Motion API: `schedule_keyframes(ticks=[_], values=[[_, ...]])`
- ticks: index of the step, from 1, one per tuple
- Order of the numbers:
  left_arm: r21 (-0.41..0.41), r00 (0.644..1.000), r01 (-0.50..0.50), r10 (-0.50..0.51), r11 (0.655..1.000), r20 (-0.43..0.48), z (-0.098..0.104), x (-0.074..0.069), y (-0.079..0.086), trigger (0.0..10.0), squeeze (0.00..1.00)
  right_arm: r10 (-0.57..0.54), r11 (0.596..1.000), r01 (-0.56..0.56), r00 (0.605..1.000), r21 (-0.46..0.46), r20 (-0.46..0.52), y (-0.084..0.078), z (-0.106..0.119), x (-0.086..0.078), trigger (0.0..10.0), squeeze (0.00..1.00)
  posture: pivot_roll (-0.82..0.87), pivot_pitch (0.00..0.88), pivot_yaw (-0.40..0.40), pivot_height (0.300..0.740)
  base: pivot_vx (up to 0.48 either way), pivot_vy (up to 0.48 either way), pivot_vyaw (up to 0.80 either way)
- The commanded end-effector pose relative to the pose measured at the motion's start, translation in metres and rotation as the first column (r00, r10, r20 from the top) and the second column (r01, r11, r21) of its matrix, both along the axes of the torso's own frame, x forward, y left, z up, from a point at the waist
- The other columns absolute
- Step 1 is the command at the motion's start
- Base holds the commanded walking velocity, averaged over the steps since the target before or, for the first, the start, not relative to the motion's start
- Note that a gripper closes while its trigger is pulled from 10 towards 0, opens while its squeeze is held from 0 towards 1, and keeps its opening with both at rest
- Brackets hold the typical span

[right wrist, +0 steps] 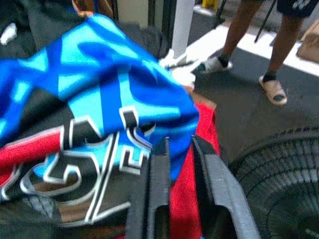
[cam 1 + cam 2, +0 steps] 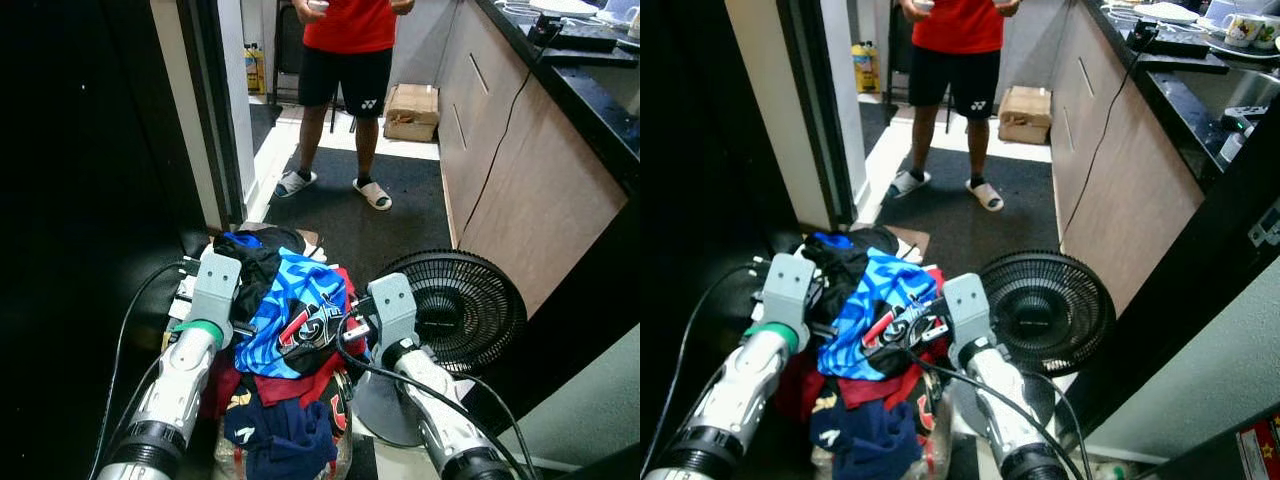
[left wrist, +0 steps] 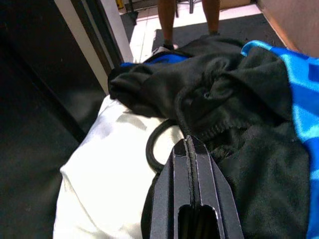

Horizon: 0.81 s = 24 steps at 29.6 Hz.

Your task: Clothes washing

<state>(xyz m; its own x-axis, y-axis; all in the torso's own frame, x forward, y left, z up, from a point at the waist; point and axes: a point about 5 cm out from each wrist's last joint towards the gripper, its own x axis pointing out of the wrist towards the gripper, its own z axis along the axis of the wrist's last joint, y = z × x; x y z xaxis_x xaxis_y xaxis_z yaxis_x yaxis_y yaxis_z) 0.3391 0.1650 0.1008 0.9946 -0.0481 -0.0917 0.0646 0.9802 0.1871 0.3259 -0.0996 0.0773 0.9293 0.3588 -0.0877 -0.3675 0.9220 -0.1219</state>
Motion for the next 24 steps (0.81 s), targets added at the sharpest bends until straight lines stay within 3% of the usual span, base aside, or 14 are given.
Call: schedule_keyframes(ticks=[1, 5, 20, 21, 22, 24], values=[[-0.005, 1.0, -0.01, 0.01, 1.0, -0.015, -0.003, -0.003, 0.003, 10.0, 0.0, 0.001, 1.0, 0.0, 1.0, 0.005, -0.015, 0.0, -0.002, 0.0, 10.0, 1.0, -0.01, 0.057, 0.021, 0.74, 0.0, 0.0, 0.0], [0.003, 0.999, -0.036, 0.036, 0.999, -0.018, -0.004, -0.006, 0.013, 10.0, 0.0, 0.047, 0.999, -0.047, 0.998, 0.012, -0.042, 0.012, 0.0, 0.006, 10.0, 1.0, 0.0, 0.075, 0.014, 0.74, 0.0, 0.0, 0.0], [0.017, 0.997, -0.078, 0.078, 0.997, -0.019, -0.004, -0.017, 0.027, 10.0, 0.0, 0.106, 0.994, -0.104, 0.994, 0.043, -0.04, 0.02, 0.011, 0.015, 10.0, 1.0, 0.05, 0.15, -0.007, 0.74, 0.0, 0.0, 0.0], [0.019, 0.996, -0.087, 0.087, 0.996, -0.018, -0.003, -0.019, 0.03, 10.0, 0.0, 0.108, 0.993, -0.106, 0.993, 0.047, -0.04, 0.021, 0.012, 0.017, 10.0, 0.8, 0.06, 0.159, -0.009, 0.74, 0.0, 0.0, 0.0], [0.02, 0.995, -0.095, 0.095, 0.995, -0.017, -0.002, -0.019, 0.033, 10.0, 0.0, 0.111, 0.993, -0.109, 0.993, 0.049, -0.039, 0.022, 0.013, 0.018, 10.0, 0.0, 0.06, 0.159, -0.009, 0.74, 0.0, 0.0, 0.0], [0.02, 0.995, -0.095, 0.095, 0.995, -0.017, -0.002, -0.019, 0.033, 10.0, 0.0, 0.111, 0.993, -0.109, 0.993, 0.049, -0.039, 0.022, 0.013, 0.018, 10.0, 0.0, 0.06, 0.159, -0.009, 0.74, 0.0, 0.0, 0.0]])
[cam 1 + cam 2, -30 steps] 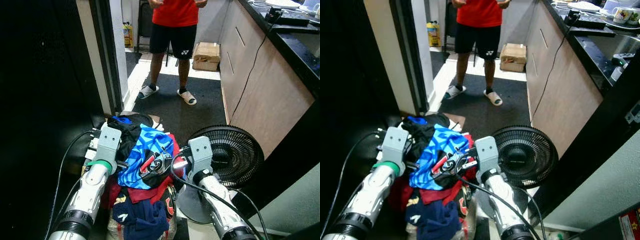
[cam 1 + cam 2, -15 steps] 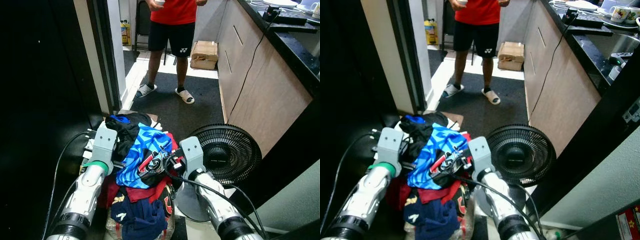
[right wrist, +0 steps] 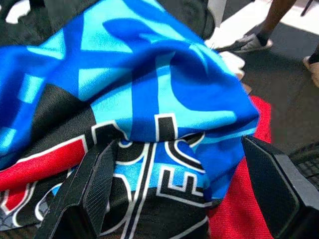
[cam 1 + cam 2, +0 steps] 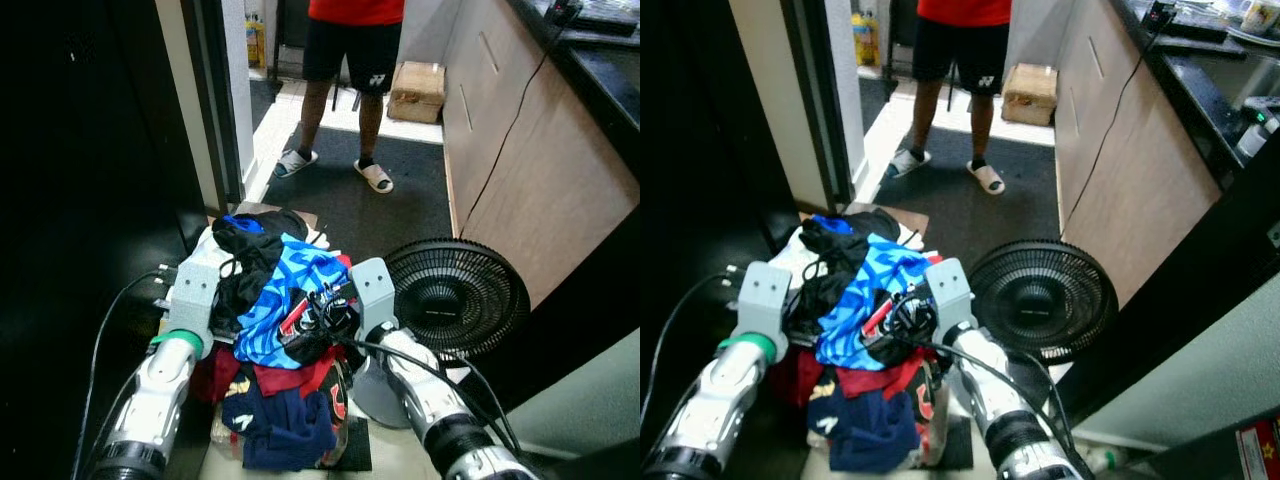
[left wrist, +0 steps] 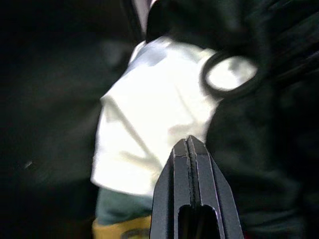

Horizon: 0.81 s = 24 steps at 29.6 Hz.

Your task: Clothes washing

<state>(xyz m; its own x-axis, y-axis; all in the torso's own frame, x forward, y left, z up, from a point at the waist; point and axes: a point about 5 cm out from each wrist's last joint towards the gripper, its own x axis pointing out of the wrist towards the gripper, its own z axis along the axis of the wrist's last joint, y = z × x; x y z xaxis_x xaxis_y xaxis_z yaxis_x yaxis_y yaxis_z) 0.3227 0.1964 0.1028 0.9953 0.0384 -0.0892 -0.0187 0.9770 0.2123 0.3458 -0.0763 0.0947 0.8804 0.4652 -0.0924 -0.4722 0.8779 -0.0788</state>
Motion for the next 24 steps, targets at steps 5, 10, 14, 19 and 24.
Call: schedule_keyframes(ticks=[5, 10, 14, 19, 24], values=[[-0.021, 0.999, -0.052, 0.052, 0.998, -0.009, 0.002, -0.003, 0.013, 10.0, 0.0, 0.014, 1.0, -0.014, 1.0, 0.023, -0.009, 0.005, -0.001, 0.0, 10.0, 0.0, 0.06, 0.166, -0.011, 0.74, 0.0, 0.0, 0.0], [-0.037, 0.999, -0.053, 0.053, 0.998, 0.002, 0.008, 0.001, 0.009, 10.0, 0.0, 0.09, 0.996, -0.09, 0.996, 0.015, -0.009, 0.011, -0.002, -0.004, 10.0, 0.0, 0.06, 0.165, -0.016, 0.74, 0.0, 0.0, 0.0], [-0.042, 0.998, -0.055, 0.055, 0.998, -0.001, 0.008, -0.001, 0.008, 10.0, 0.0, 0.135, 0.991, -0.135, 0.991, -0.006, -0.017, 0.014, -0.007, -0.007, 10.0, 0.0, 0.05, 0.164, -0.018, 0.74, 0.0, 0.0, 0.0], [-0.041, 0.998, -0.068, 0.067, 0.997, -0.005, 0.008, -0.004, 0.013, 10.0, 0.0, 0.141, 0.99, -0.142, 0.988, -0.012, -0.063, 0.012, -0.019, -0.013, 10.0, 0.0, 0.07, 0.179, -0.024, 0.74, 0.0, 0.0, 0.0], [-0.039, 0.996, -0.085, 0.084, 0.996, -0.013, 0.007, -0.008, 0.018, 10.0, 0.0, 0.14, 0.99, -0.142, 0.986, -0.016, -0.092, 0.011, -0.027, -0.017, 10.0, 0.0, 0.07, 0.187, -0.026, 0.74, 0.0, 0.0, 0.0]])
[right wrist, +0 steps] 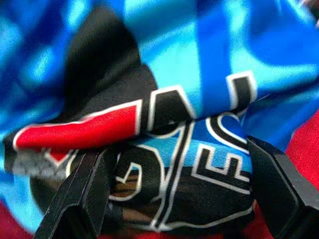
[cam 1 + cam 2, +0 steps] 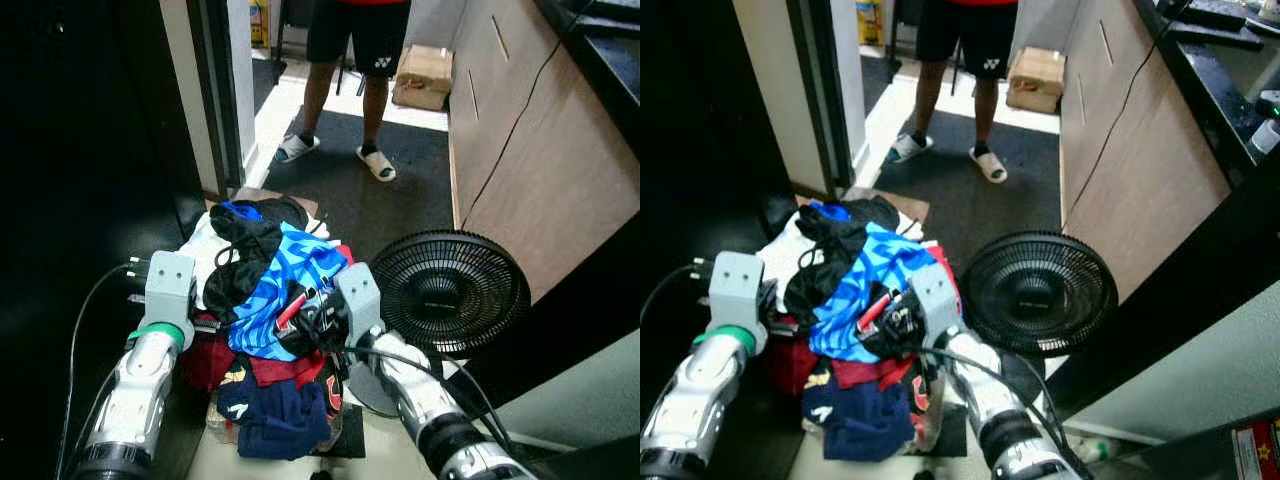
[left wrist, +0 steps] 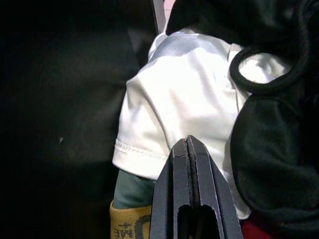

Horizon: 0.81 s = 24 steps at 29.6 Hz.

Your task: Clothes washing

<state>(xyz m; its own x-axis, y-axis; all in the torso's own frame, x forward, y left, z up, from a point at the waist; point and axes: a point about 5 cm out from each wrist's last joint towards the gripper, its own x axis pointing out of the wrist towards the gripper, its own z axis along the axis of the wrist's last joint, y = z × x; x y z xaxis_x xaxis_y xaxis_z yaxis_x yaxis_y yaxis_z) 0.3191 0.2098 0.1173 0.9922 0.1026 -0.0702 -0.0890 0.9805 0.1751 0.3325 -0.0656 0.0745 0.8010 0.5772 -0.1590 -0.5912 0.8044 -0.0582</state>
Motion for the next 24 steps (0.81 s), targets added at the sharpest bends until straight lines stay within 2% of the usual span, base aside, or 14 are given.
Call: schedule_keyframes(ticks=[1, 5, 8, 9, 10, 11, 24], values=[[-0.004, 0.999, -0.021, 0.021, 1.0, -0.036, -0.008, -0.006, 0.005, 10.0, 0.0, 0.01, 1.0, -0.01, 1.0, -0.001, -0.023, 0.0, -0.007, -0.004, 10.0, 0.0, 0.07, 0.187, -0.026, 0.74, 0.0, 0.0, 0.0], [-0.002, 0.998, -0.035, 0.035, 0.999, -0.044, -0.009, -0.011, 0.009, 10.0, 0.0, 0.041, 0.999, -0.041, 0.999, 0.015, 0.006, 0.011, 0.005, 0.001, 10.0, 0.0, 0.08, 0.197, -0.029, 0.74, 0.0, 0.0, 0.0], [-0.003, 0.998, -0.037, 0.036, 0.999, -0.045, -0.009, -0.012, 0.009, 10.0, 0.0, 0.045, 0.999, -0.045, 0.999, 0.018, 0.01, 0.012, 0.006, 0.002, 10.0, 0.0, 0.08, 0.197, -0.029, 0.74, 0.0, 0.0, 0.0], [-0.003, 0.998, -0.04, 0.04, 0.999, -0.045, -0.009, -0.013, 0.01, 10.0, 0.0, 0.046, 0.999, -0.047, 0.999, 0.021, 0.017, 0.015, 0.009, 0.004, 3.7, 0.0, 0.09, 0.195, -0.03, 0.74, 0.0, 0.0, 0.0], [-0.001, 0.998, -0.044, 0.044, 0.999, -0.045, -0.008, -0.013, 0.011, 10.0, 0.0, 0.043, 0.999, -0.044, 0.999, 0.03, 0.026, 0.018, 0.013, 0.005, 0.8, 0.0, 0.1, 0.189, -0.032, 0.74, 0.0, 0.0, 0.0], [-0.001, 0.998, -0.047, 0.047, 0.999, -0.046, -0.008, -0.014, 0.012, 10.0, 0.0, 0.04, 0.999, -0.041, 0.999, 0.036, 0.031, 0.02, 0.015, 0.007, 0.0, 0.0, 0.1, 0.189, -0.032, 0.74, 0.0, 0.0, 0.0], [0.004, 0.997, -0.065, 0.065, 0.998, -0.05, -0.007, -0.017, 0.017, 10.0, 0.0, 0.043, 0.992, -0.047, 0.998, 0.118, 0.042, 0.025, 0.022, 0.007, 0.0, 0.0, 0.1, 0.178, -0.029, 0.74, 0.0, 0.0, 0.0]])
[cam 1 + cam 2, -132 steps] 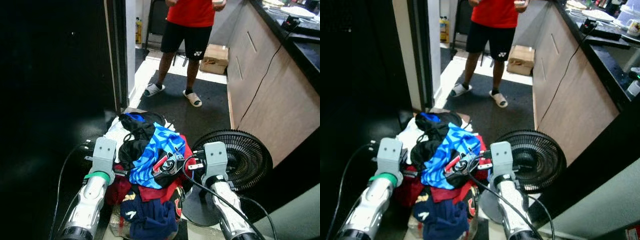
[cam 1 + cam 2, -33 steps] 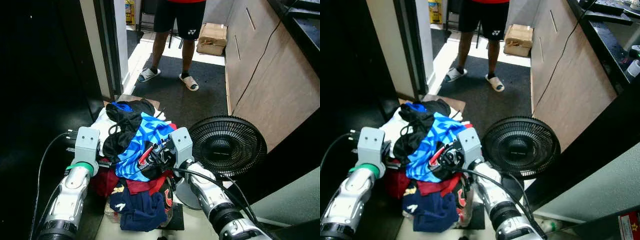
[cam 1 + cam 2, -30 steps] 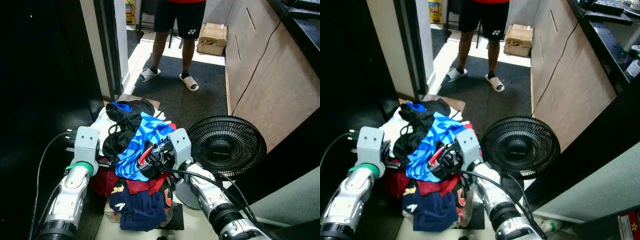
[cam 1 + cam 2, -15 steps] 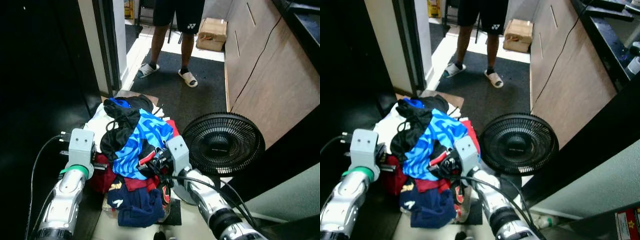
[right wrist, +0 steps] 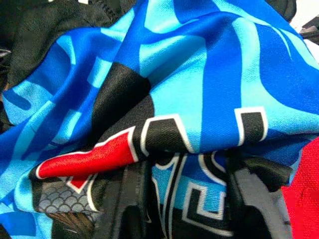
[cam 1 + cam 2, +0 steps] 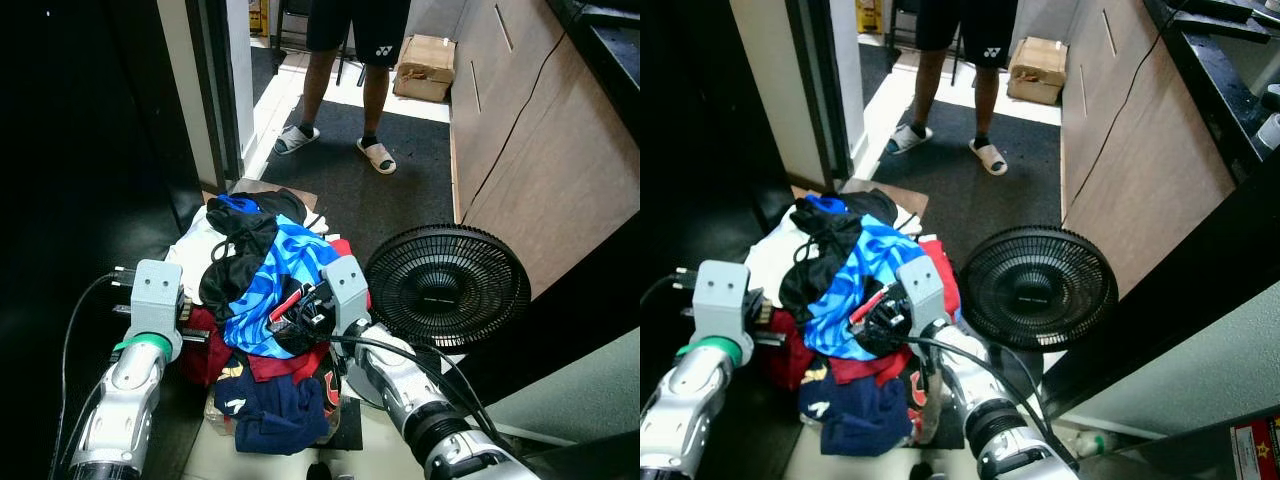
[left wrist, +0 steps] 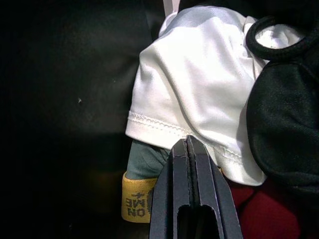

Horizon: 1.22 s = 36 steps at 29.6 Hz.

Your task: Clothes washing

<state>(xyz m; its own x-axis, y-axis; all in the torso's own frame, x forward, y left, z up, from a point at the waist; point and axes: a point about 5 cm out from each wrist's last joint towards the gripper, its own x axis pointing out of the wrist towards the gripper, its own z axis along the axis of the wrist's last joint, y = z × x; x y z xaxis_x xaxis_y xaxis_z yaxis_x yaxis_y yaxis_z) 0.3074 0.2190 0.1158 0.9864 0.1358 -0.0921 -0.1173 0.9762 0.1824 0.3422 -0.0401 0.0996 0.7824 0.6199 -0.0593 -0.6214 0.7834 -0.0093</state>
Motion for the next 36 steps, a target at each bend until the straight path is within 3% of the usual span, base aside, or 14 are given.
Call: schedule_keyframes(ticks=[1, 14, 18, 20, 21, 24, 25, 26, 27, 28, 30, 31, 33, 36], values=[[-0.002, 0.999, -0.032, 0.032, 0.999, -0.028, -0.005, -0.005, 0.008, 10.0, 0.0, 0.009, 0.999, -0.009, 1.0, 0.035, -0.01, 0.0, -0.003, -0.003, 0.0, 0.0, 0.1, 0.176, -0.028, 0.74, 0.0, 0.0, 0.0], [-0.004, 0.999, -0.03, 0.03, 1.0, -0.034, -0.006, -0.005, 0.007, 10.0, 0.0, -0.013, 0.993, 0.014, 1.0, 0.115, -0.012, -0.005, 0.002, -0.002, 0.0, 0.0, 0.1, 0.177, -0.026, 0.74, 0.0, 0.0, 0.0], [-0.012, 0.999, -0.024, 0.024, 1.0, -0.031, -0.006, -0.005, 0.002, 10.0, 0.0, -0.086, 0.986, 0.078, 0.995, 0.146, 0.052, -0.021, 0.015, 0.003, 0.0, 0.0, 0.09, 0.16, -0.029, 0.74, 0.0, 0.0, 0.0], [-0.012, 0.999, -0.024, 0.024, 1.0, -0.031, -0.006, -0.005, 0.002, 10.0, 0.0, -0.086, 0.986, 0.078, 0.995, 0.146, 0.052, -0.021, 0.015, 0.003, 0.0, 0.0, 0.09, 0.16, -0.029, 0.74, 0.0, 0.0, 0.0], [-0.023, 1.0, -0.015, 0.014, 1.0, -0.014, -0.002, -0.005, -0.003, 10.0, 0.0, -0.183, 0.974, 0.163, 0.975, 0.157, 0.122, -0.041, 0.03, 0.007, 0.0, 0.0, 0.08, 0.135, -0.033, 0.74, 0.0, 0.0, 0.0], [-0.023, 1.0, -0.015, 0.014, 1.0, -0.014, -0.002, -0.005, -0.003, 10.0, 0.0, -0.183, 0.974, 0.163, 0.975, 0.157, 0.122, -0.041, 0.03, 0.007, 0.0, 0.0, 0.08, 0.135, -0.033, 0.74, 0.0, 0.0, 0.0], [-0.037, 1.0, -0.002, 0.003, 0.999, 0.012, 0.004, -0.003, -0.008, 10.0, 0.0, -0.283, 0.953, 0.253, 0.939, 0.165, 0.194, -0.062, 0.044, 0.007, 9.0, 0.0, 0.07, 0.127, -0.033, 0.74, 0.0, 0.0, 0.0], [-0.037, 1.0, -0.002, 0.003, 0.999, 0.012, 0.004, -0.003, -0.008, 10.0, 0.0, -0.283, 0.953, 0.253, 0.939, 0.165, 0.194, -0.062, 0.044, 0.007, 9.0, 0.0, 0.07, 0.127, -0.033, 0.74, 0.0, 0.0, 0.0], [-0.057, 0.999, 0.014, -0.011, 0.998, 0.049, 0.014, 0.0, -0.014, 10.0, 0.0, -0.382, 0.922, 0.346, 0.884, 0.175, 0.269, -0.086, 0.06, 0.002, 10.0, 0.0, 0.05, 0.098, -0.026, 0.74, 0.0, 0.0, 0.0], [-0.057, 0.999, 0.014, -0.011, 0.998, 0.049, 0.014, 0.0, -0.014, 10.0, 0.0, -0.382, 0.922, 0.346, 0.884, 0.175, 0.269, -0.086, 0.06, 0.002, 10.0, 0.0, 0.05, 0.098, -0.026, 0.74, 0.0, 0.0, 0.0], [-0.086, 0.991, 0.055, -0.044, 0.995, 0.127, 0.038, 0.01, -0.025, 10.0, 0.0, -0.494, 0.869, 0.455, 0.779, 0.195, 0.387, -0.121, 0.088, -0.013, 10.0, 0.0, 0.01, 0.048, 0.0, 0.74, 0.0, 0.0, 0.0], [-0.086, 0.991, 0.055, -0.044, 0.995, 0.127, 0.038, 0.01, -0.025, 10.0, 0.0, -0.494, 0.869, 0.455, 0.779, 0.195, 0.387, -0.121, 0.088, -0.013, 10.0, 0.0, 0.01, 0.048, 0.0, 0.74, 0.0, 0.0, 0.0], [-0.093, 0.981, 0.087, -0.069, 0.992, 0.181, 0.055, 0.018, -0.032, 10.0, 0.0, -0.534, 0.843, 0.494, 0.722, 0.214, 0.44, -0.135, 0.103, -0.02, 10.0, 0.0, 0.0, 0.033, 0.012, 0.74, 0.0, 0.0, 0.0], [-0.095, 0.973, 0.109, -0.086, 0.99, 0.215, 0.067, 0.022, -0.036, 10.0, 0.0, -0.556, 0.828, 0.511, 0.695, 0.231, 0.456, -0.139, 0.112, -0.025, 10.0, 0.0, 0.0, 0.022, 0.019, 0.74, 0.0, 0.0, 0.0]])
